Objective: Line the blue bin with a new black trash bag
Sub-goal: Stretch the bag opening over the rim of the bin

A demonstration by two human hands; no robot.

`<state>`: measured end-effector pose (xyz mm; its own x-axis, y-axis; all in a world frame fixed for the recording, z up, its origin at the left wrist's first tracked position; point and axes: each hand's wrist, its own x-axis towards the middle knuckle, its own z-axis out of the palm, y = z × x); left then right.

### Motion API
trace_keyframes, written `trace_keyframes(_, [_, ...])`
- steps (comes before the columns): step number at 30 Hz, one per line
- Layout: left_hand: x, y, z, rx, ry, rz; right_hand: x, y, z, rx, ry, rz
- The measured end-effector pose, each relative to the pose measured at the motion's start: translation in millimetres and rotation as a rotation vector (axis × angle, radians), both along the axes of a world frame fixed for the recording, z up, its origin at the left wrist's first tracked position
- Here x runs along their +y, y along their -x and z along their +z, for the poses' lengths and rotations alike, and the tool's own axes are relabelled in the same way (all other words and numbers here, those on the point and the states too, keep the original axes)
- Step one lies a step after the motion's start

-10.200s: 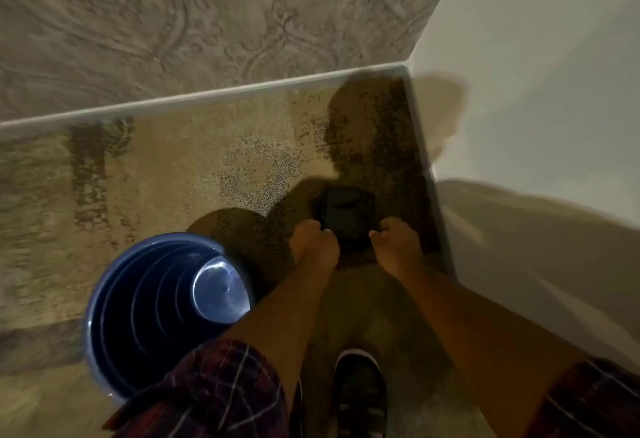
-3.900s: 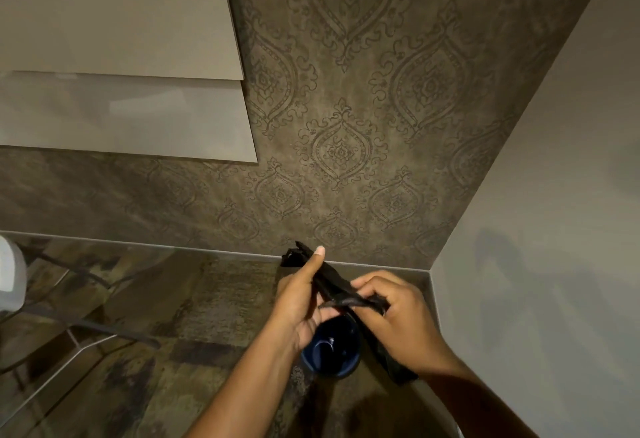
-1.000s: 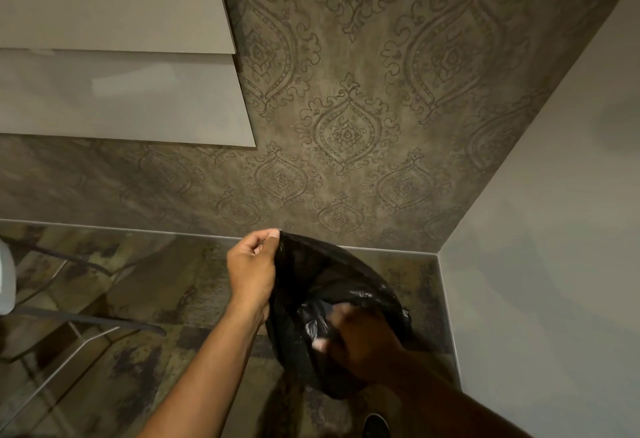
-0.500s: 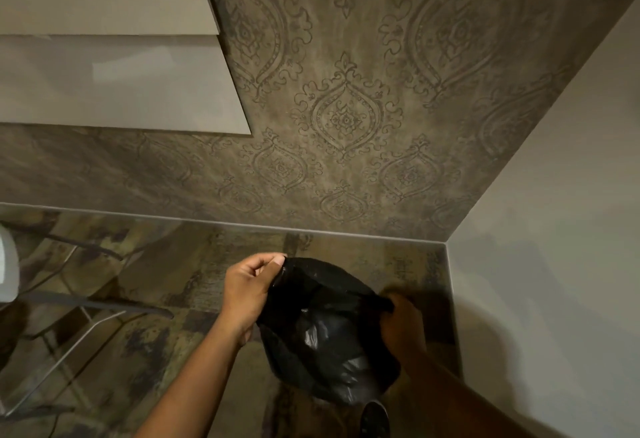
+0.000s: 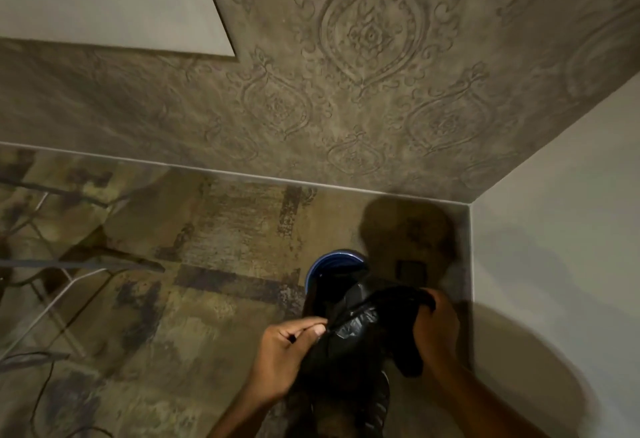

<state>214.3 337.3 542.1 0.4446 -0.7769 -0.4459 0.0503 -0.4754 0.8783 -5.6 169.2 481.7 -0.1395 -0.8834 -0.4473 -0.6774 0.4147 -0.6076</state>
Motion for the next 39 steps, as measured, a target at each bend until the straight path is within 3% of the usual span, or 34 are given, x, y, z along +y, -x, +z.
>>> trace_keyframes(5, [-4.8,-10.3,-81.2,0.004,-0.076,0.033,-7.4,0.4,-66.7,0.048,-0.044,0.030])
trace_keyframes(9, [-22.1,-22.7,-139.1,-0.098,-0.205,0.055,-19.8,-14.9,-111.3,0.026,-0.081,0.056])
trace_keyframes(17, [-69.3,-60.3,-248.4,-0.156,-0.352,0.383,-77.9,-38.8,-192.8,-0.003,-0.230,0.128])
trace_keyframes(20, [-87.2,-83.5,-294.4,-0.084,-0.401,0.347,-107.1,-40.9,-221.8,-0.099,-0.457,0.204])
trace_keyframes(25, [-111.8,-116.1,-363.8,0.196,-0.409,0.274,-153.4,-34.2,-267.2,-0.407,-0.719,0.123])
trace_keyframes(28, [-122.3,-126.8,-391.8,0.203,-0.372,0.286,-171.7,-38.8,-295.0,-0.532,-0.837,0.092])
trace_keyframes(34, [-143.0,-143.3,-447.7,0.353,-0.366,0.354,-188.0,-78.3,-355.1,-0.565,-0.785,-0.118])
trace_keyframes(39, [-162.0,-153.1,-482.4,0.390,-0.380,0.397,-197.7,-102.4,-388.2,-0.409,-0.720,-0.097])
